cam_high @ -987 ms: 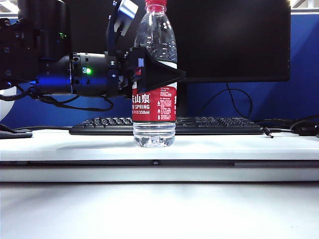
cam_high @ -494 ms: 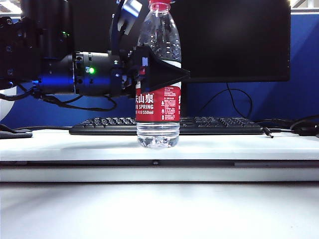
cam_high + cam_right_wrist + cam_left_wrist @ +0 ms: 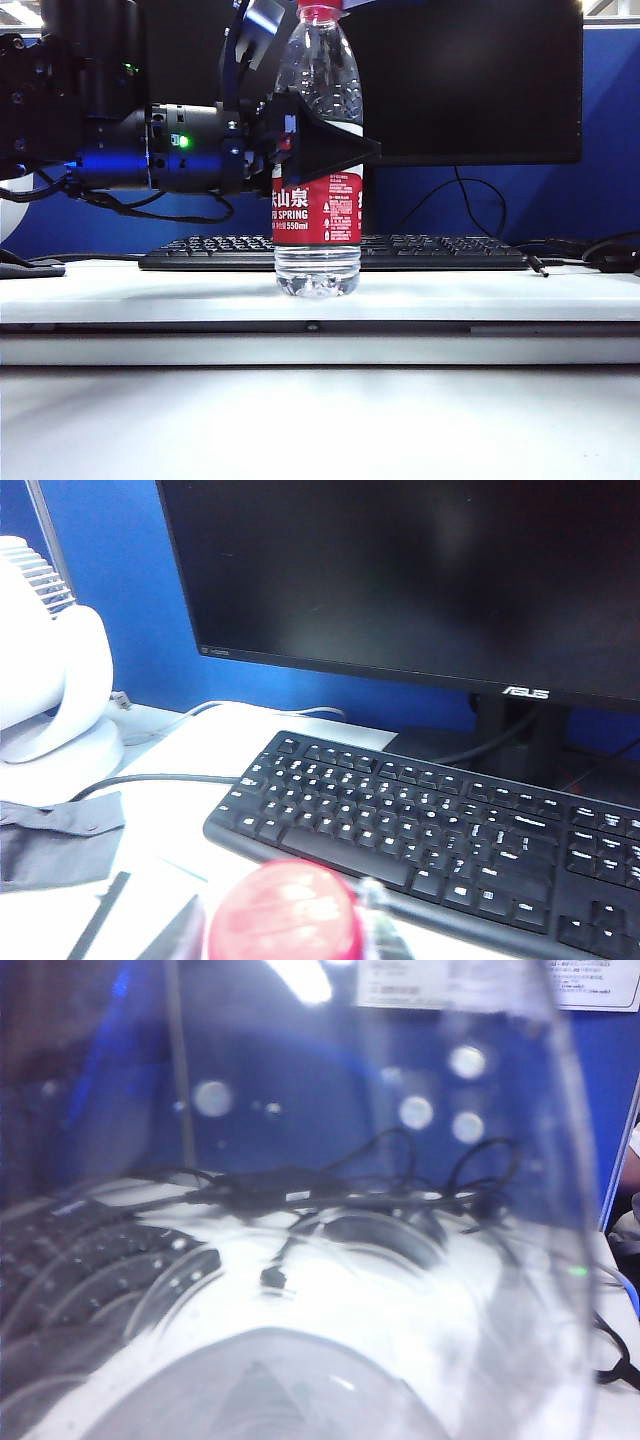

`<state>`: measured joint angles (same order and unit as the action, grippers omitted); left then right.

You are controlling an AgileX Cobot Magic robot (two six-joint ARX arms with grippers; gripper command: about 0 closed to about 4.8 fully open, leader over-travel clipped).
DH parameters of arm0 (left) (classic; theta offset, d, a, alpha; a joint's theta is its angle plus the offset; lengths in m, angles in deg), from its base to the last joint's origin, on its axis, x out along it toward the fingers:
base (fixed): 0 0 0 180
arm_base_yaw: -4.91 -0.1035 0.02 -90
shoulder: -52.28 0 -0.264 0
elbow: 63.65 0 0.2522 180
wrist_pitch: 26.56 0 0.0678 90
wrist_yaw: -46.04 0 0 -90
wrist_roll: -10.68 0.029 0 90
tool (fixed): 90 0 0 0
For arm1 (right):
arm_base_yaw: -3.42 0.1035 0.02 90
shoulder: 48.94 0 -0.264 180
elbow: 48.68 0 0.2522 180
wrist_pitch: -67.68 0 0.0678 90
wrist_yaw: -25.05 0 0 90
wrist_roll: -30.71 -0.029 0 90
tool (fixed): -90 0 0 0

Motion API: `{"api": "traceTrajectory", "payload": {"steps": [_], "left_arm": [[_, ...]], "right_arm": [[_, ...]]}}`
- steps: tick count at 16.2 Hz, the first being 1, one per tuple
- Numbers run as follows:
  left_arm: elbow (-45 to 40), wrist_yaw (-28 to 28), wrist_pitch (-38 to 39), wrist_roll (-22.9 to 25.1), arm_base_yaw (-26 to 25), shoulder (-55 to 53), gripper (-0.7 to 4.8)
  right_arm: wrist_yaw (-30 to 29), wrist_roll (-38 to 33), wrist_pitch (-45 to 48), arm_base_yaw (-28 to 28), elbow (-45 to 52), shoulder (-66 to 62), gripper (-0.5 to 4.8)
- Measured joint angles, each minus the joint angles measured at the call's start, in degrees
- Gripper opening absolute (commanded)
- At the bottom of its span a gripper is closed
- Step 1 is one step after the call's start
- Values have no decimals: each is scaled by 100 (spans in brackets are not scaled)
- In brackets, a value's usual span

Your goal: Unscrew the cap from the plastic bottle on the table.

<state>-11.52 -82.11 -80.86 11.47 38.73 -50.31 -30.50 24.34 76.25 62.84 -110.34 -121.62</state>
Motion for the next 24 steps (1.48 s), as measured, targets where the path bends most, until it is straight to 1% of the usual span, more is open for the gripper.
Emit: {"api": "traceTrajectory", "payload": {"steps": [1,2,3,5,6,11,15,16,17,19,22,24], "left_arm": [[0,0,0,-2,0,0,268],[0,0,0,-2,0,0,268],[0,0,0,-2,0,0,268],[0,0,0,-2,0,0,268],[0,0,0,-2,0,0,268],[-2,17,2,-11,0,0,268],[0,44,7,-26,0,0,268],[0,48,7,-28,0,0,268],[0,72,9,-39,-4,0,268],[-2,70,7,-42,-7,0,268],[-4,63,15,28,-9,0,268],[-2,55,72,118,-9,7,268]], "right_arm": [[2,0,-20,-4,0,0,165],[2,0,-24,-4,-2,2,135],[2,0,-24,-4,0,2,116],[2,9,-35,-4,-2,4,115],[0,13,-42,-4,-2,4,93],[-361,24,-190,-131,-7,70,93],[-1215,42,-452,-481,-13,225,93],[-1565,50,-490,-614,-13,249,93],[-2096,74,-527,-831,-24,260,93],[-2590,90,-570,-1012,-28,273,93],[-2758,173,-723,-1062,-42,317,93],[-3099,269,-892,-1185,-72,350,93]]}}
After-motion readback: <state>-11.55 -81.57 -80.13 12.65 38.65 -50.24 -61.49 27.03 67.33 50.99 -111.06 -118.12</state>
